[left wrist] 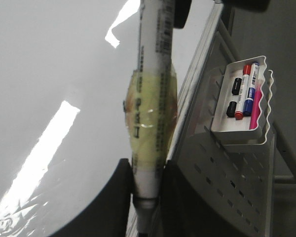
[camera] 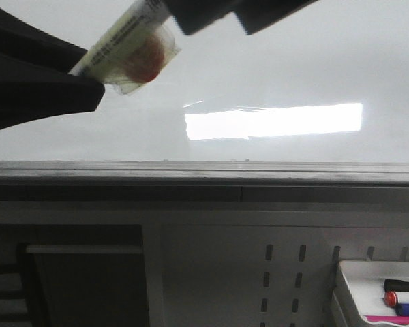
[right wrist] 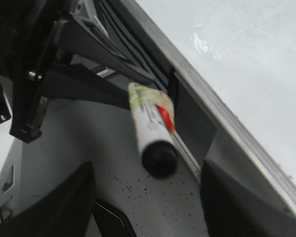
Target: Write number 4 on whiteboard
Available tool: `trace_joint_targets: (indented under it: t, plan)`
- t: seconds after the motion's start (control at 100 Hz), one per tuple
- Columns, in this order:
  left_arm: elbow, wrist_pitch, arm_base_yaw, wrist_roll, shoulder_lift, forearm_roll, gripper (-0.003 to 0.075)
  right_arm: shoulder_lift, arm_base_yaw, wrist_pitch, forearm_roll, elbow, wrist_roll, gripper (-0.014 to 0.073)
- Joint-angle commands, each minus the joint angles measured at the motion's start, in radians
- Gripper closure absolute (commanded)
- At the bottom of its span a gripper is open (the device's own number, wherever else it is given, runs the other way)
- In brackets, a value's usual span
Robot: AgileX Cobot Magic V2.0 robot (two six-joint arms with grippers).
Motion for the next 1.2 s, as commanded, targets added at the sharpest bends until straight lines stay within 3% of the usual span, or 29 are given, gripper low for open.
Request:
trace_joint_targets:
  t: [0.0,0.18,0.35,0.51,0.61,0.79,0.89,1.06,1.11,1.19]
  plan:
    - [-0.024,-0.069,-0.006,-0.002,-0.016,-0.015,0.0741,0.010,0.012,-0.111,-0.002,-0.048,-0.022,0.0179]
    - [-0.024,-0.069,-0.006,-0.002,-0.016,-0.009,0.0741,0.033,0.016,-0.131,-0.004,-0.056,-0.022,0.0184]
    - [-0.024,-0.069,-0.006,-0.002,-0.016,0.012,0.0741,0.033,0.017,-0.133,-0.004,-0.056,-0.022,0.0298]
    - [-0.024,-0.069,-0.006,-0.002,-0.016,0.012,0.0741,0.033,0.017,-0.120,-0.004,-0.056,-0.022,0.0467]
    - [-0.024,-0.079,-0.006,-0.002,-0.016,0.012,0.0740,0.033,0.017,-0.096,-0.004,-0.056,-0.022,0.0667]
    - [-0.024,-0.090,-0.006,-0.002,-0.016,0.012,0.0731,0.033,0.017,-0.092,-0.004,-0.056,-0.022,0.0658]
    - [-0.024,-0.091,-0.006,-0.004,-0.016,0.012,0.0636,0.033,0.017,-0.092,-0.013,-0.056,-0.022,0.0658]
    - [-0.024,-0.054,-0.006,-0.026,-0.020,-0.078,0.0292,0.033,0.004,-0.086,-0.013,-0.056,-0.005,0.0658]
    - [-0.024,-0.031,-0.006,-0.026,-0.031,-0.135,0.0252,0.033,-0.011,-0.082,-0.013,-0.056,0.008,0.0658]
    - [-0.024,0.025,-0.006,-0.026,-0.059,-0.185,0.0260,0.035,-0.049,-0.084,-0.013,-0.056,0.030,0.0658]
